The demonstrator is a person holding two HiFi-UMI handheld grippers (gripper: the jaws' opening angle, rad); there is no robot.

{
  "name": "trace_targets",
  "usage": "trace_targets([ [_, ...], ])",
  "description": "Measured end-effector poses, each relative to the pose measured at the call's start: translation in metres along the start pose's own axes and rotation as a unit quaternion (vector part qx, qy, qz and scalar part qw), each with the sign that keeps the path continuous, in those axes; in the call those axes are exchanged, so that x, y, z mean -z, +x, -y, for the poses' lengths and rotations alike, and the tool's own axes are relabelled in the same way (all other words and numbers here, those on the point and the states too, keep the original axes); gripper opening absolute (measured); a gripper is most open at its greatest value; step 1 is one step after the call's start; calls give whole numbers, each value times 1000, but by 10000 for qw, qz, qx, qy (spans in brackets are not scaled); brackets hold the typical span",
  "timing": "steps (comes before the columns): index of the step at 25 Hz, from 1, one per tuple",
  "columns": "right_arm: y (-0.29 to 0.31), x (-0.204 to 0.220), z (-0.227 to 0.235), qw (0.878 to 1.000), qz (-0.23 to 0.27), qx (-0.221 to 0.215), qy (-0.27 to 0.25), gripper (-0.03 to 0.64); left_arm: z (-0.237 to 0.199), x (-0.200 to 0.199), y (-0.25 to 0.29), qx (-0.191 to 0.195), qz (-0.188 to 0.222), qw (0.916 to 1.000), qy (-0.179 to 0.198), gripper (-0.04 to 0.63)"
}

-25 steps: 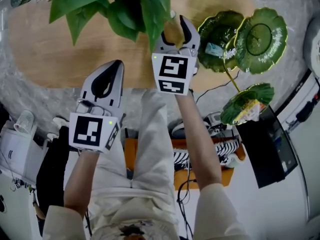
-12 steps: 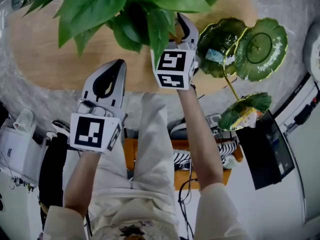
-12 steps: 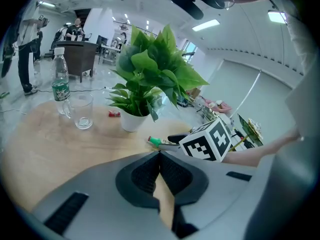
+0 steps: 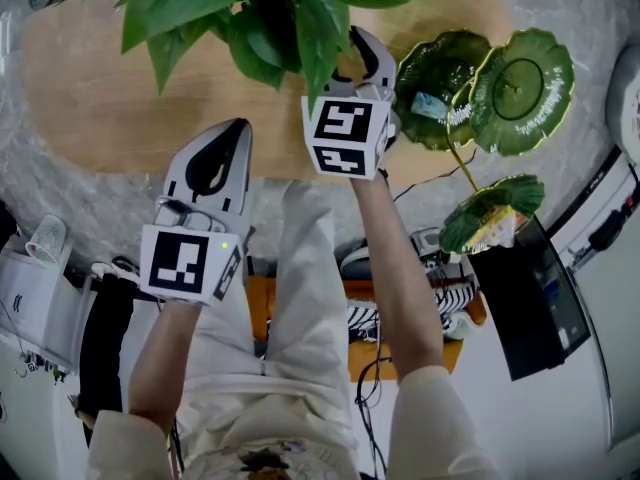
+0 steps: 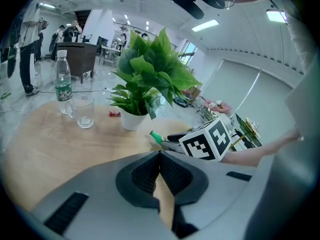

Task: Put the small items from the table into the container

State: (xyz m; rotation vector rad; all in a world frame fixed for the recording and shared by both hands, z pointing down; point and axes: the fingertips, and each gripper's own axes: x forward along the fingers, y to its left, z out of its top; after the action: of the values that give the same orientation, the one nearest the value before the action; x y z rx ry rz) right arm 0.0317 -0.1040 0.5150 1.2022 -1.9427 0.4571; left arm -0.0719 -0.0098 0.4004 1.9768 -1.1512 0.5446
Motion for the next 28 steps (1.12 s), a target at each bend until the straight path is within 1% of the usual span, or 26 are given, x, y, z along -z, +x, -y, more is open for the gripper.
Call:
trace_targets([
  [15,-62,-12,1,9994,266,-3,237,153,34,-19,-24,95,248,9993,271,9],
  [23,-102,-26,-1,9976,480,2,508,153,51,-35,-47,55,378,9983,433,9],
  [28,-119,-31,-1,9974,480,-7,537,153,59,-42,-56,44,416,9978,516,9],
])
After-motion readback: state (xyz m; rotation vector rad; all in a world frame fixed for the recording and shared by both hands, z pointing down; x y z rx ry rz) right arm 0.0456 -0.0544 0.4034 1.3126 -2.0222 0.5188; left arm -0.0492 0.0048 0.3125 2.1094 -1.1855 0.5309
